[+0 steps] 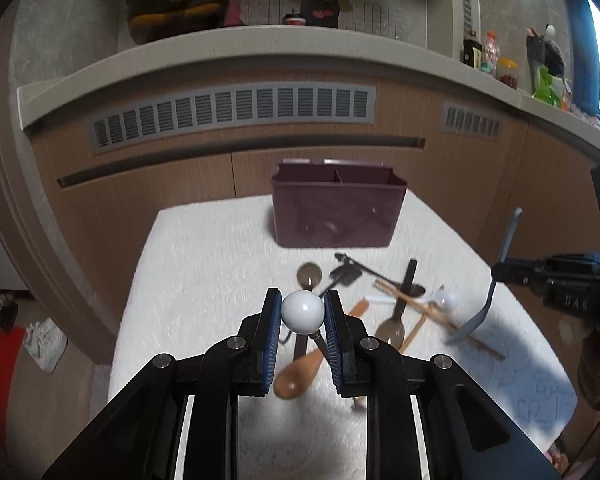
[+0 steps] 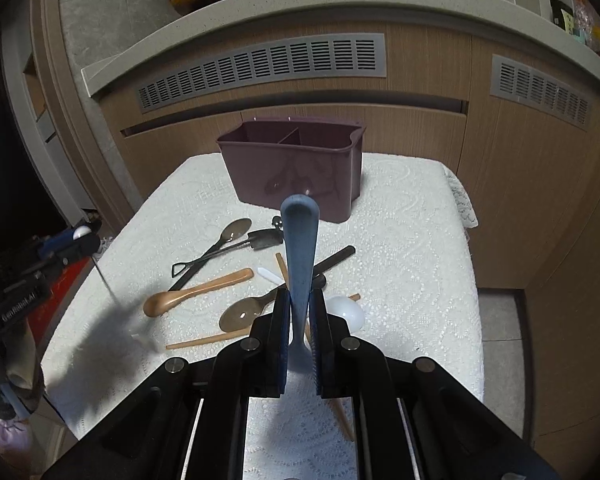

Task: Organize utensils
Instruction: 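Lift the blue-grey spoon with the right gripper while the left drops the ball spoon into the caddy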

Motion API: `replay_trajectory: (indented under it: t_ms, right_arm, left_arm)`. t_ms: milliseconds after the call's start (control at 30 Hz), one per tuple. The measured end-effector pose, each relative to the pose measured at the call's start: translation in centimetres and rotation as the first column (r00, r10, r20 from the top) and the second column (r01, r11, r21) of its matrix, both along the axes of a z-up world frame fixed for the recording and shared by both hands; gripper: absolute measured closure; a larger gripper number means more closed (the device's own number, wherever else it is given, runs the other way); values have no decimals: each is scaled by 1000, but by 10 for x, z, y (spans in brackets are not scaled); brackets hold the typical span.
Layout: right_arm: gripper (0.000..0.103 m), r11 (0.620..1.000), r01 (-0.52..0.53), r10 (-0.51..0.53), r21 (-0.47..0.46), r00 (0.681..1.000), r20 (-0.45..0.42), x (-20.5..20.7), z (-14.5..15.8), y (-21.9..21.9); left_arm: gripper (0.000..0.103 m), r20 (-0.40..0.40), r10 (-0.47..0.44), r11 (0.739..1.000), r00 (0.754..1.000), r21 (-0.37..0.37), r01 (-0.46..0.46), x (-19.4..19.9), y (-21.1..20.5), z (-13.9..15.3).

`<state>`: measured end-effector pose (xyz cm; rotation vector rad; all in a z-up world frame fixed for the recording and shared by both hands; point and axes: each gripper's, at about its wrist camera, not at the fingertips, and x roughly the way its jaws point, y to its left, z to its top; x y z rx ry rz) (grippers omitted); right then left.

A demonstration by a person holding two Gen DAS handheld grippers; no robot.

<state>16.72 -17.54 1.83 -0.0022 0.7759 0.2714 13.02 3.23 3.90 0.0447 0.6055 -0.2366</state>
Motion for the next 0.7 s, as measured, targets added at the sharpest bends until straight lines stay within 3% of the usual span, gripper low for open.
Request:
replay_trajectory:
  t_ms: [233,500,600,700]
  right_arm:
    - [94,1000,-2,2,7,1000,14,7,11,0]
    - [94,1000,24,-23,-4,977,211,55,118,0]
    - [94,999,38,-39,8,971,236,88,142,1]
    - [94,998,56,-58,18,973,224,124,146,1]
  left_arm:
    - [81,37,-18,999,999,-27,19,11,-4,30]
    - [81,223,-45,999,974,11,43,71,-16,129]
    - [81,258,-47,999,965,23,43,106,-20,150]
    - [81,264,-54,999,963,24,49,144,-23,155]
